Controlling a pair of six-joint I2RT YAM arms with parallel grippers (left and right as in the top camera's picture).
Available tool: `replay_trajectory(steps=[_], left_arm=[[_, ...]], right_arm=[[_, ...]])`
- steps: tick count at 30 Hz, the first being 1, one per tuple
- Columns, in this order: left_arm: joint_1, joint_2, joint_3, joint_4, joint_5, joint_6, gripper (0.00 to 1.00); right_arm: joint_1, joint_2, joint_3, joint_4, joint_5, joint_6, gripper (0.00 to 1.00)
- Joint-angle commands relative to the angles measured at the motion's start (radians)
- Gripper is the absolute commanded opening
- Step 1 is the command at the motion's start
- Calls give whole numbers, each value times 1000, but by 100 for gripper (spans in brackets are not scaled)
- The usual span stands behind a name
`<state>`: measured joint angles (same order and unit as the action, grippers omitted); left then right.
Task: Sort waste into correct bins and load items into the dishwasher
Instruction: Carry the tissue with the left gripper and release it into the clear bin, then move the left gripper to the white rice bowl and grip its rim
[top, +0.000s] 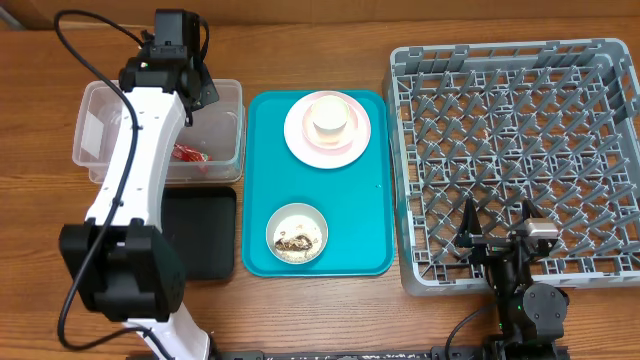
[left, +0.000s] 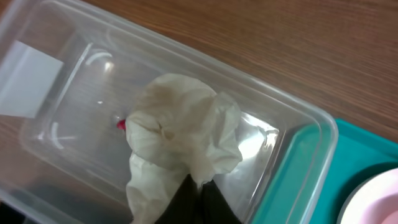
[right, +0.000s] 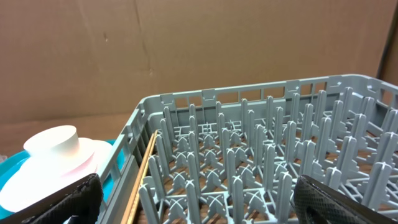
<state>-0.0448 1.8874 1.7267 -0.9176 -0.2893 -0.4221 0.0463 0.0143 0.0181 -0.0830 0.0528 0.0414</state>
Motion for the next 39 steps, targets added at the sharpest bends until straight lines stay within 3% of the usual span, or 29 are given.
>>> replay_trajectory(steps=[1,4,6,8,17,25,27,35,39], left_arm=[[-6,63,-8,15,35,-34,20],[-6,63,-8,30,35,-34,42],[-6,63,-8,47,35,-33,68],[-6,62,-7,52,44,-26,77],[-95,-90,58,-90,253,-3,68],[-360,-175,57,-348,308,43,64],[-438,-166,41,-401,309,40,56],[-652,-140,-126,-340,307,-59,49],[-704,-139,-230,-259,304,-104,33]], right_arm=[[-3,-11,-10,5,6,5,100],[-3,-11,-10,5,6,5,100],[-3,-11,-10,5,6,5,100],[-3,-11,-10,5,6,5,100],[-3,-11,-10,5,6,5,100],[-3,-11,-10,5,5,5,100],[-3,-11,-10,5,6,5,100],[-3,-11,-10,5,6,5,100],[-3,-11,-10,5,6,5,100]])
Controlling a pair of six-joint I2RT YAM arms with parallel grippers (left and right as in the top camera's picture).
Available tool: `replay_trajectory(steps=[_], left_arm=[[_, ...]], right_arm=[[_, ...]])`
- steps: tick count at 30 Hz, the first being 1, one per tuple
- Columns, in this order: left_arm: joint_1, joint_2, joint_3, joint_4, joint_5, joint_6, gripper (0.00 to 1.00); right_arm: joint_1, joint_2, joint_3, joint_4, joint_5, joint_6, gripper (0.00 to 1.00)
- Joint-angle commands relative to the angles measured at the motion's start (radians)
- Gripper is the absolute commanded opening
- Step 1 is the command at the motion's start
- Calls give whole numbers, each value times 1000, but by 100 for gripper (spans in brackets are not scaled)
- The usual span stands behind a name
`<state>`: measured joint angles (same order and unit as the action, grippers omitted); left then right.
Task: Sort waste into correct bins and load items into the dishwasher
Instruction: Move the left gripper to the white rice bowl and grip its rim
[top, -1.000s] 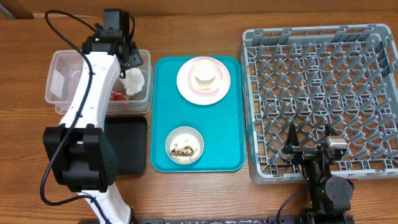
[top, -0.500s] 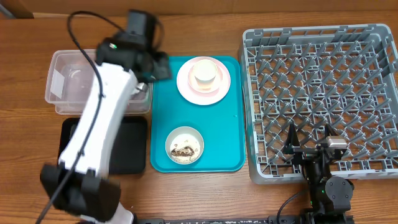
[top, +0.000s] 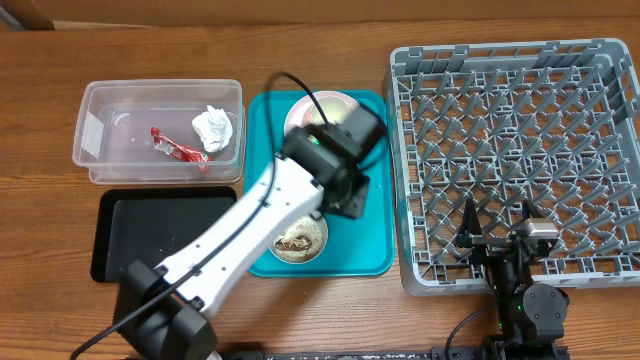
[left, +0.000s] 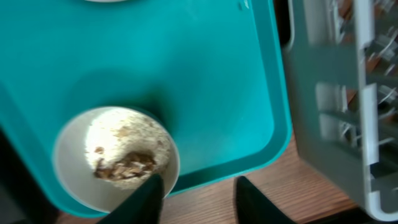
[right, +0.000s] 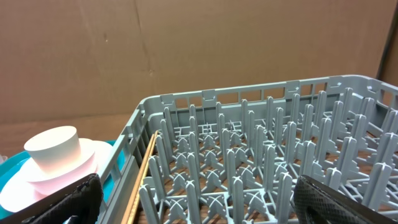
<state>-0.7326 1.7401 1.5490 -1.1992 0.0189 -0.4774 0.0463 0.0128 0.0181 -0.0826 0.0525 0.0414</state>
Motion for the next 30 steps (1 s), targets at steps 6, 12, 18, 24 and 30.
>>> replay_trajectory(steps=[6,12,18,24,30], left_arm=[[-20,8,-188,131,-28,-108,27],[-20,8,-298,227,-48,-160,30],[-20,8,-369,318,-69,-160,29],[-20,9,-423,365,-80,-204,29],[-20,9,-430,374,-80,-204,23]], right_arm=[[-3,-10,-10,5,6,5,100],[-3,-10,-10,5,6,5,100],[-3,-10,-10,5,6,5,100],[-3,-10,-10,5,6,5,100],[-3,-10,-10,5,6,5,100]])
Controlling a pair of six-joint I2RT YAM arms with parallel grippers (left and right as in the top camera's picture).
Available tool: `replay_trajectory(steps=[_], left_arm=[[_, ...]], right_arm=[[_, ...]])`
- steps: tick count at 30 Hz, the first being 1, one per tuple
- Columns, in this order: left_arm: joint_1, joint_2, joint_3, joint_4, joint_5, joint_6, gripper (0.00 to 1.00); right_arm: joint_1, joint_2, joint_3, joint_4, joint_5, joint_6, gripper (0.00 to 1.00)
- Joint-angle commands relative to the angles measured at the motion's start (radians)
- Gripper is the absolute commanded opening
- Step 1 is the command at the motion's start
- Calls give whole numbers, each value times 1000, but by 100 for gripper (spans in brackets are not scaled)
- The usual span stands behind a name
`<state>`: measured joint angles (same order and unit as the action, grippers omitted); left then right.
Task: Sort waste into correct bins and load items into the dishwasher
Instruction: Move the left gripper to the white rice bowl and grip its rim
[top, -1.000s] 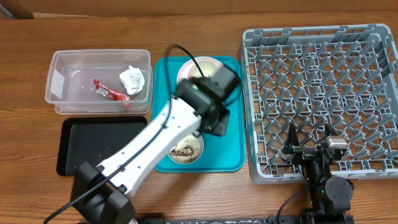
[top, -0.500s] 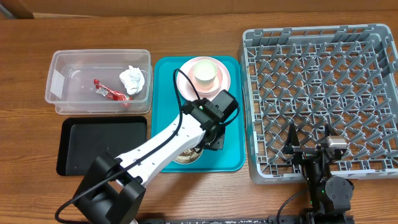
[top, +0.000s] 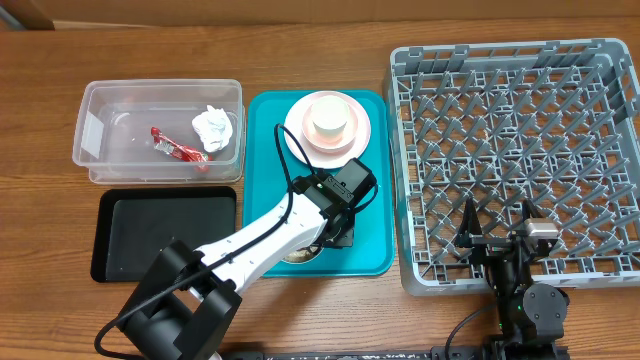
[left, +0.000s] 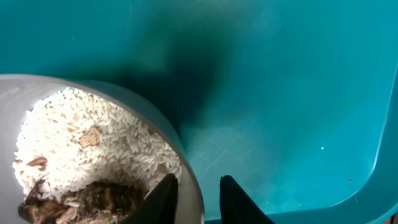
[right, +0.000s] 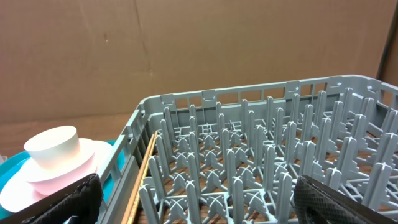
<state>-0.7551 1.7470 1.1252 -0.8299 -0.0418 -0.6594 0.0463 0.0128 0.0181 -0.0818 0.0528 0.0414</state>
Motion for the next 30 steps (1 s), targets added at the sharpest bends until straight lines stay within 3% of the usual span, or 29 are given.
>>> replay_trajectory(steps=[1,3,11,21,30], left_arm=[[3,2,-6,5,-20,-22,20],[3,2,-6,5,-20,-22,14],[3,2,-6,3,-21,-21,4],[3,1,16,-8,2,-13,4],[4,1,182,-192,-82,32,4]], right_arm=[[-3,-10,-10,4,6,5,100],[-3,-10,-10,4,6,5,100],[-3,-10,-10,4,6,5,100],[-3,-10,-10,4,6,5,100],[-3,-10,-10,5,6,5,100]])
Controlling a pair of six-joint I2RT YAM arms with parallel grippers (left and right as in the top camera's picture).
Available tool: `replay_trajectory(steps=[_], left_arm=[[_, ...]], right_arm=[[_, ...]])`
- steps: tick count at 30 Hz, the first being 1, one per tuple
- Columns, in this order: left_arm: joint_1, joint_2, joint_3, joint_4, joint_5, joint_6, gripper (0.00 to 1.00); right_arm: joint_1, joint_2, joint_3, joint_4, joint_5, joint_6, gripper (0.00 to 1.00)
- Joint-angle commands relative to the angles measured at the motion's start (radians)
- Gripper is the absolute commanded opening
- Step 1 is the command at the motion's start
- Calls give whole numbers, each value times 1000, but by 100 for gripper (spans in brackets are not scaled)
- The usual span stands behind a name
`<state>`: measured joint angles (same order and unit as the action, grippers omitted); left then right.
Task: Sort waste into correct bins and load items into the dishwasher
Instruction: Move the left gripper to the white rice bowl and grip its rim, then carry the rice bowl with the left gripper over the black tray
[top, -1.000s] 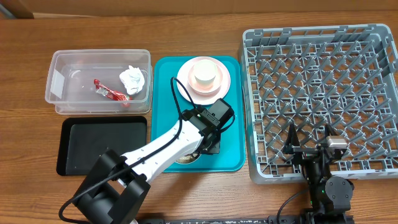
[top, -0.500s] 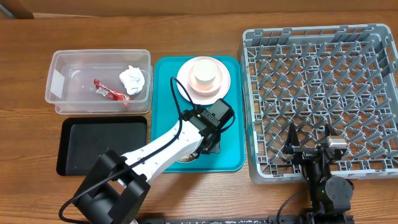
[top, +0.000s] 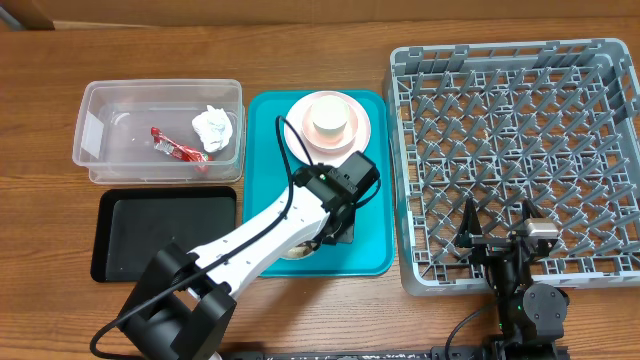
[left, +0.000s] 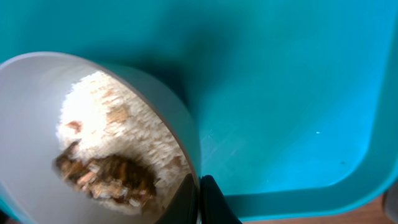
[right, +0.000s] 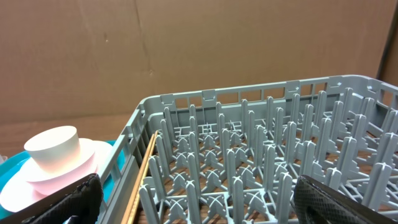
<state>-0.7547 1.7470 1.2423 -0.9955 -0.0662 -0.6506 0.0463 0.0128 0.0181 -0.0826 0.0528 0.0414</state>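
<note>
A white bowl (left: 93, 143) of rice and brown scraps sits at the near end of the teal tray (top: 265, 130). My left gripper (left: 198, 186) is shut on its right rim, one finger inside and one outside. In the overhead view the left arm covers most of the bowl (top: 297, 250). A pink plate (top: 355, 135) carrying a white cup (top: 328, 118) rests at the tray's far end. The grey dish rack (top: 520, 150) stands on the right. My right gripper (right: 199, 199) is open at the rack's near edge, holding nothing.
A clear bin (top: 100, 135) at the back left holds a red wrapper (top: 175, 148) and a crumpled napkin (top: 212, 127). A black tray (top: 165, 232) lies in front of it. A wooden chopstick (right: 140, 180) lies along the rack's left wall.
My left gripper's fingers stood apart astride the bowl's rim; now they are shut on it. The bowl has shifted in the wrist view. The right arm has not moved.
My left gripper first held a crumpled napkin over the clear bin. Then the napkin lay in the bin and the gripper was open over the tray by the bowl. Then it straddled the bowl's rim, and now it grips that rim.
</note>
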Motion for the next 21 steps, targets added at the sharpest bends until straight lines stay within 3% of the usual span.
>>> replay_trajectory(steps=[1,21], left_arm=[[3,1,77,-38,-68,27,4],[103,-120,156,-197,-51,164,4]], right_arm=[[-3,-10,-10,5,6,5,100],[-3,-10,-10,5,6,5,100]])
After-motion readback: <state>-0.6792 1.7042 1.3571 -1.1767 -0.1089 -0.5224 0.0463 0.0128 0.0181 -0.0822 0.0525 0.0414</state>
